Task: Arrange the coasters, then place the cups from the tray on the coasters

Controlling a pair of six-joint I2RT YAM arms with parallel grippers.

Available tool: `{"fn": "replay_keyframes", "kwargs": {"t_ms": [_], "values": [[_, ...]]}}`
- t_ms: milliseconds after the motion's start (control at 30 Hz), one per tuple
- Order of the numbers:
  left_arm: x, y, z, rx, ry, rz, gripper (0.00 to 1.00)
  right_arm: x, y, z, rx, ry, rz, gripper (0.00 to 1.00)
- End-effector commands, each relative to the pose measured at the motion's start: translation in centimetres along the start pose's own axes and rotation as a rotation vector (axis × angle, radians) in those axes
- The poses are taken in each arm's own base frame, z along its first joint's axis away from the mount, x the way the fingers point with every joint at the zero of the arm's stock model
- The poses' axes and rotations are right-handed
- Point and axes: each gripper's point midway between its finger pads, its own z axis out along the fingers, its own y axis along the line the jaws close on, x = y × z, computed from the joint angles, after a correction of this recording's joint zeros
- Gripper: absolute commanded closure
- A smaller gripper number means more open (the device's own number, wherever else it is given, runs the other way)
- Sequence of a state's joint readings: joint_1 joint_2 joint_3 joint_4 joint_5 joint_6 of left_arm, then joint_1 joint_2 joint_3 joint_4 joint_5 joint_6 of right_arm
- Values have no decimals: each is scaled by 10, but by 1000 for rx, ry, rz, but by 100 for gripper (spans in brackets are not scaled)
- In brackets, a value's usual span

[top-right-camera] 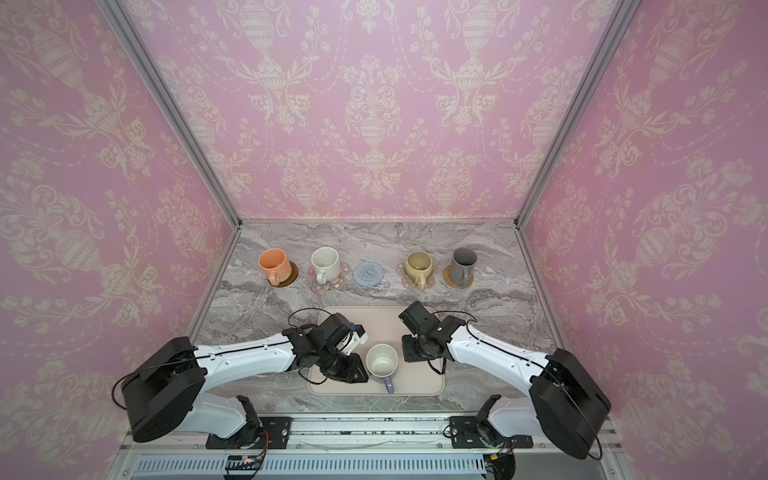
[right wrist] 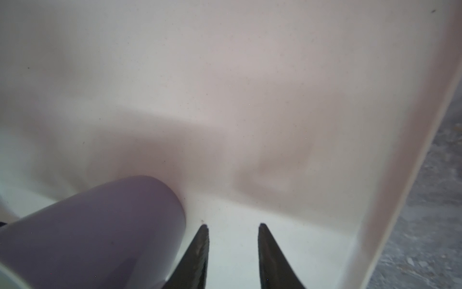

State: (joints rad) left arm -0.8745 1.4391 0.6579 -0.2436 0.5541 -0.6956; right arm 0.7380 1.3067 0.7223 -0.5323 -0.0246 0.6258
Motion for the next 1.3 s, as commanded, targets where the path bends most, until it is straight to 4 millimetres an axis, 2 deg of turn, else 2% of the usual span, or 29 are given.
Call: {"fn": "replay_keyframes", "kwargs": {"t_ms": [0,267,633,700,933,1267], "values": [[-6,-11,4,50,-8,-12,74,2,6,1,-24,1,12,65],[-21,-19,7,78,-56,-19,74,4,13,6,-31,10,1,65],[-40,-17,10,33,-97,-16,73,6,11,8,-23,11,1,65],[-51,-27,7,51,-120,-3,74,6,10,7,-16,9,0,65],[-67,-23,1,32,-156,-19,73,8,6,5,-2,0,1,65],[-69,-16,-3,-29,-143,-4,73,9,7,6,-18,-5,14,65]]}}
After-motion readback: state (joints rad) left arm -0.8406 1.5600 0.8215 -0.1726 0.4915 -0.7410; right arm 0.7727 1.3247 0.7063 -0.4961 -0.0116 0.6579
